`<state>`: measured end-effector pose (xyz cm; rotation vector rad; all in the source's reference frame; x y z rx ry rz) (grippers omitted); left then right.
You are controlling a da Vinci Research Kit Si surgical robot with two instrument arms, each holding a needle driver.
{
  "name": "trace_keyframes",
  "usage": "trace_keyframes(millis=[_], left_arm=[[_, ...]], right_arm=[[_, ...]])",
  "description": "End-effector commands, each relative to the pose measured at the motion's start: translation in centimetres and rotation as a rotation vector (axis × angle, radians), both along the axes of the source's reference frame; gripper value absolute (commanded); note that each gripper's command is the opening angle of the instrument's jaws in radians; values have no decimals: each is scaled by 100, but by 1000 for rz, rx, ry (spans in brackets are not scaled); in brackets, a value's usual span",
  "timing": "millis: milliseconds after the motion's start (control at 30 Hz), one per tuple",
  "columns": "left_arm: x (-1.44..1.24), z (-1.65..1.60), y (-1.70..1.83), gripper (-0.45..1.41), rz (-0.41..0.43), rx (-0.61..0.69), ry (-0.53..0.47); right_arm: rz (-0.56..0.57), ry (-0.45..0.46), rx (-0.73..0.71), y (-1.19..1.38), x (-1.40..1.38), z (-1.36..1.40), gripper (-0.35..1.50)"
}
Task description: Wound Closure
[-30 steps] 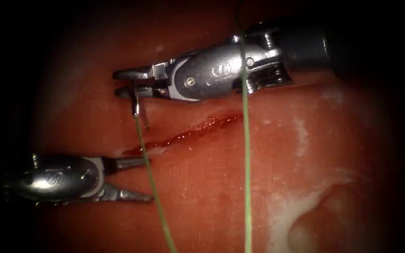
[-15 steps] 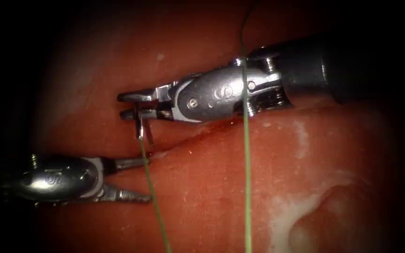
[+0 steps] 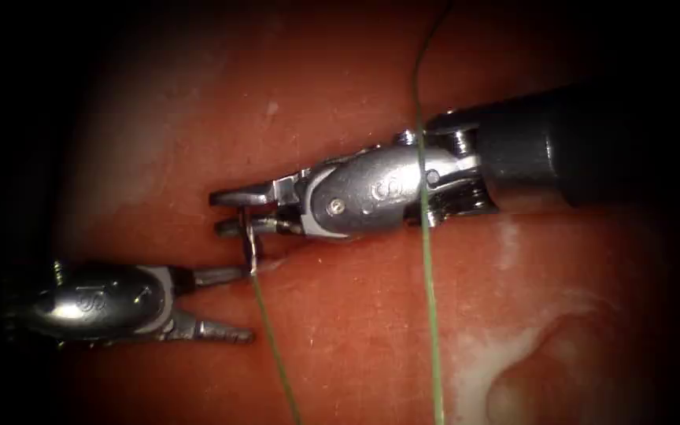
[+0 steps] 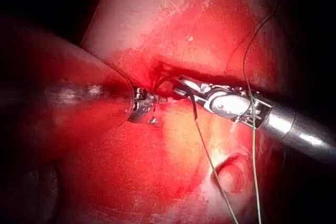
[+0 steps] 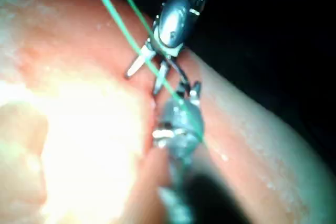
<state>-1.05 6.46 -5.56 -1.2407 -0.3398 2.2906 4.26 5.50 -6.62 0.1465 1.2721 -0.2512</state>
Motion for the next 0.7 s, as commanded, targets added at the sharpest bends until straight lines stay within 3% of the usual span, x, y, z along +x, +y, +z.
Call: trace_keyframes(millis=[33,700], left_arm=[[-6,5,-5,61,2,2,-1],[-4,5,-5,61,6,4,3]], right_arm=[[-8,-5,7,-3,7,7,-35],[-57,-87,156,-14,-4,17,-35]])
